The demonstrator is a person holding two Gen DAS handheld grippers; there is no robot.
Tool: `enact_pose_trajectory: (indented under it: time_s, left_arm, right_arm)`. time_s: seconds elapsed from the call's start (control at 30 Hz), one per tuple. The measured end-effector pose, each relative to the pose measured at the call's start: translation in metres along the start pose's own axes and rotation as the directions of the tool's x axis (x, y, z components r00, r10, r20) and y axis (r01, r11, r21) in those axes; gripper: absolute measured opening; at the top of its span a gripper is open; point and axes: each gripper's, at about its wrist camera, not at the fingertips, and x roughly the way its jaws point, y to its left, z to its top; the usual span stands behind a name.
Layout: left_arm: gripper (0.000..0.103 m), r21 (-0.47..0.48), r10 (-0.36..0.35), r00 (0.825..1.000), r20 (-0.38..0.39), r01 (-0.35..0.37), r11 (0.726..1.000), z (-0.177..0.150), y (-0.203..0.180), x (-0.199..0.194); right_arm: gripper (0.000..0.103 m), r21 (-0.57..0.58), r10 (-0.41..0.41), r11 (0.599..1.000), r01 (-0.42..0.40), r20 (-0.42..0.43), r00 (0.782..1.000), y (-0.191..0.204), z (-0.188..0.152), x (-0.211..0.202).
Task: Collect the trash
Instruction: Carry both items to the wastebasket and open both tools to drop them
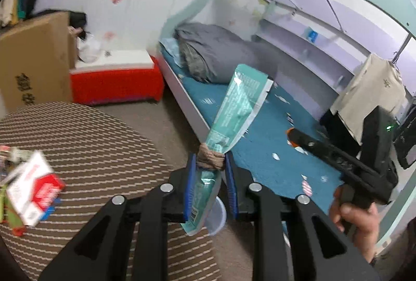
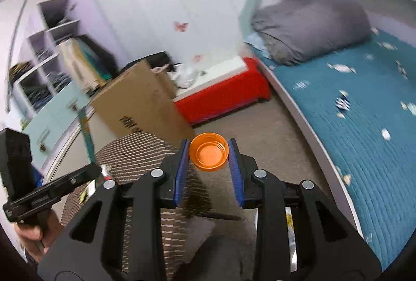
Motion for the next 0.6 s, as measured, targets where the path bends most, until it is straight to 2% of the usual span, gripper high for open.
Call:
enact_pose_trajectory:
  time_s: [0.1,0.3,0.6]
  left_arm:
    - [0.021,-0.015,-0.035,0.997,-0.068,0.034,0.999,0.0,-0.017,0.038]
    - [0.021,-0.019,-0.025,0.981,-0.191,0.022,1.0,-0.009,-0.038,0.115]
    - [0.021,-0.029,0.016,0.927,-0.375,-0.029,0.999,-0.039,-0.049,0.22]
  right_arm:
    - [0.03,0.056,-0.034,0.998,0.036,-0.027,0.999,-0.031,-0.004,0.01]
    - [0.03,0.143,-0.068,0.986,0.082,-0.1,0.993,-0.083,-0.019,0.041]
    - [0.03,0.262,-0.064,0.958,0.121,-0.217,0.974,-0.138,-0.053,0.097]
